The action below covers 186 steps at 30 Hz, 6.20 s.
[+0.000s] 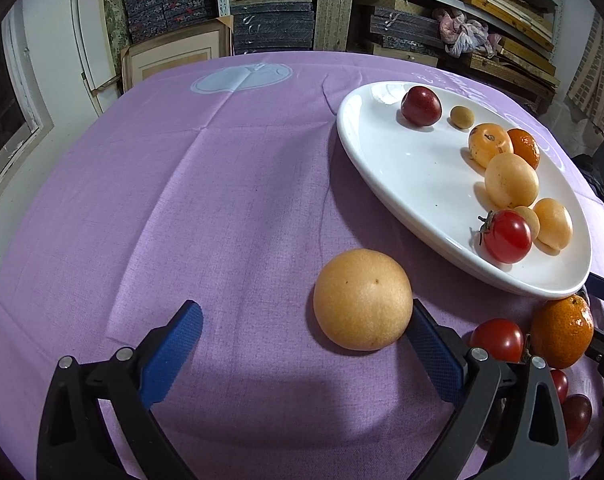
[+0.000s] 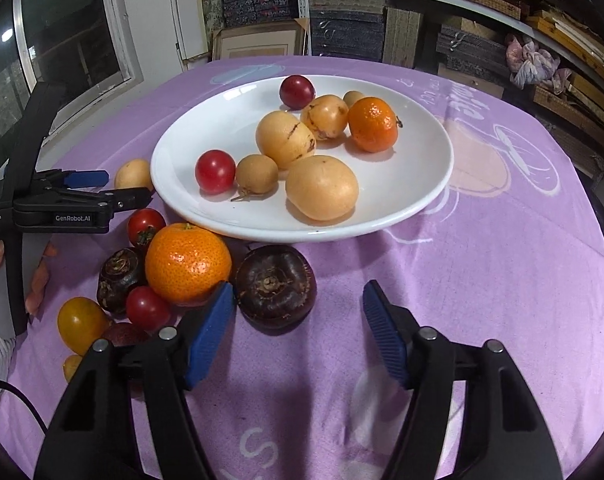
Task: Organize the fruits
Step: 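Grasp the pale grapefruit with the left gripper while the right gripper grasps a dark mangosteen, then place the grapefruit and mangosteen onto the white plate with both grippers, then withdraw both grippers and move the left gripper toward an orange tomato, then grasp the orange tomato with the left gripper while the right gripper grasps a dark red plum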
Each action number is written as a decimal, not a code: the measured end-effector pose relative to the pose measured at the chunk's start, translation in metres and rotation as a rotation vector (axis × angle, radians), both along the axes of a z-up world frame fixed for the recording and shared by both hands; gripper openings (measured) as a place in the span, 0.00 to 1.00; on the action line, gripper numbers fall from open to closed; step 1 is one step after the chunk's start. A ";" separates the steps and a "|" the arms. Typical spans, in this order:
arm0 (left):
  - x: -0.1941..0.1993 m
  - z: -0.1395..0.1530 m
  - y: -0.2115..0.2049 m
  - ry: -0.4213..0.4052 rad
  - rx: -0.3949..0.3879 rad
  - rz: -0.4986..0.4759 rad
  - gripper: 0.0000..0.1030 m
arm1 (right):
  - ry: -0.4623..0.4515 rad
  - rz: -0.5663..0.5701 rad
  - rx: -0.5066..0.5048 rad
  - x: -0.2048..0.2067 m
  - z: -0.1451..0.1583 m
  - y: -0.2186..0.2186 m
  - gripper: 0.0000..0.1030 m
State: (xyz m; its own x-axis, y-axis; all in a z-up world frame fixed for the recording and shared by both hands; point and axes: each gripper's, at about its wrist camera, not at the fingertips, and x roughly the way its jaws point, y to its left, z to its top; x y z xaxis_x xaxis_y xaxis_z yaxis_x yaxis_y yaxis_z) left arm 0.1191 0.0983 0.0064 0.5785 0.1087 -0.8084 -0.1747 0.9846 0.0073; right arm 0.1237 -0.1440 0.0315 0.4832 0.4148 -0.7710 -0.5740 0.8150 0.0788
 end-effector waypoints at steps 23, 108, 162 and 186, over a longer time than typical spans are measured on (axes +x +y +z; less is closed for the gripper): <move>0.000 0.000 0.001 0.001 0.000 -0.001 0.97 | -0.030 0.095 -0.066 0.005 -0.004 0.018 0.41; -0.094 0.004 -0.058 -0.035 0.159 -0.108 0.97 | 0.078 -0.211 0.397 -0.037 0.025 -0.102 0.96; -0.095 -0.001 -0.040 -0.001 0.006 -0.159 0.97 | 0.053 0.161 0.120 -0.085 0.003 0.027 0.39; -0.109 0.015 -0.034 -0.128 -0.066 -0.182 0.78 | 0.116 0.151 0.173 -0.075 -0.002 0.017 0.39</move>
